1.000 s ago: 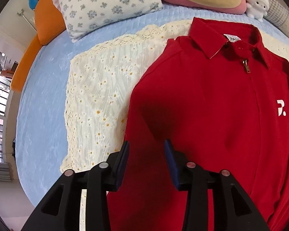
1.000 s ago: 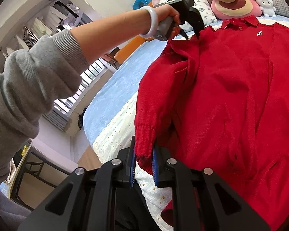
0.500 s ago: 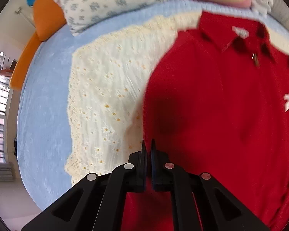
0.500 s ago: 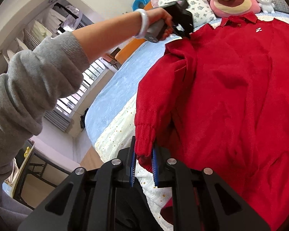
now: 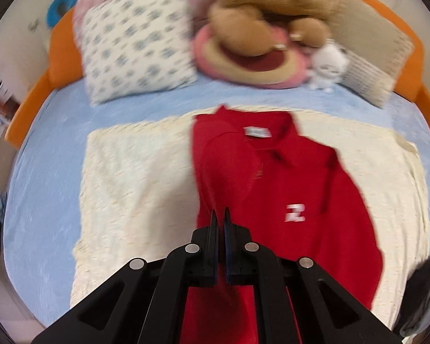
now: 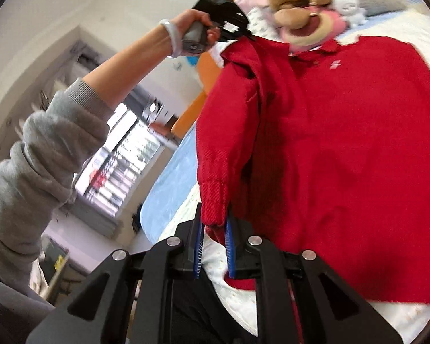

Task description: Fold large clothes

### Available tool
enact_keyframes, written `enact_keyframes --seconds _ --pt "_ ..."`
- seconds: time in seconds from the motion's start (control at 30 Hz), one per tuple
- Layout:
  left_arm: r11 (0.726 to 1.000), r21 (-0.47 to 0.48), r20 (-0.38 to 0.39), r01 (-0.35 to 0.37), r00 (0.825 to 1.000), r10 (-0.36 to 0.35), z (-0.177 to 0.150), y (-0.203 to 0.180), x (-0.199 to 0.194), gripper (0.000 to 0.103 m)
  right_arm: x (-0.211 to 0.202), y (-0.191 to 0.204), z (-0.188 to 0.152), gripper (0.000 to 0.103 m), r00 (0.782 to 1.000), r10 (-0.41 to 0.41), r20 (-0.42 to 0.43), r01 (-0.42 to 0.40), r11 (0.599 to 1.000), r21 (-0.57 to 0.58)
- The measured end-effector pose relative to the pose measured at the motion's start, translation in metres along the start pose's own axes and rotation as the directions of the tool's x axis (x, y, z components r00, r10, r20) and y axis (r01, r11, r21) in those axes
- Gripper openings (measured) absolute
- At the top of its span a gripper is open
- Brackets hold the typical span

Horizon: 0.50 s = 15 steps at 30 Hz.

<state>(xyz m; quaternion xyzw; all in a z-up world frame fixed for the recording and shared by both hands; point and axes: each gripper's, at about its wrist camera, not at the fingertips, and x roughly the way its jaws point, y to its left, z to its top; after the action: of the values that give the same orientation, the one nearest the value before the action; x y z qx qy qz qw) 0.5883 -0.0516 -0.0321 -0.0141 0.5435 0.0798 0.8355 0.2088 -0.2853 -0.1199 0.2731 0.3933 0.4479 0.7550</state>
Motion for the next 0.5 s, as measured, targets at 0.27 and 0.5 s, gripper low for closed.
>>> enact_keyframes --seconds 0.27,0.5 --pt "0.986 0.053 -0.017 0.156 0.988 -0.156 -0.006 -0.127 0.018 0.008 -0.075 -0.057 -0.026 0.013 0.991 -0.071 0.117 0.052 0.986 0.161" --pt "0.969 0.114 -0.066 0.217 0.975 -0.211 -0.025 -0.199 0.054 0.008 -0.123 -0.092 -0.048 0.003 0.968 -0.176 0.176 0.127 0.958 0.259"
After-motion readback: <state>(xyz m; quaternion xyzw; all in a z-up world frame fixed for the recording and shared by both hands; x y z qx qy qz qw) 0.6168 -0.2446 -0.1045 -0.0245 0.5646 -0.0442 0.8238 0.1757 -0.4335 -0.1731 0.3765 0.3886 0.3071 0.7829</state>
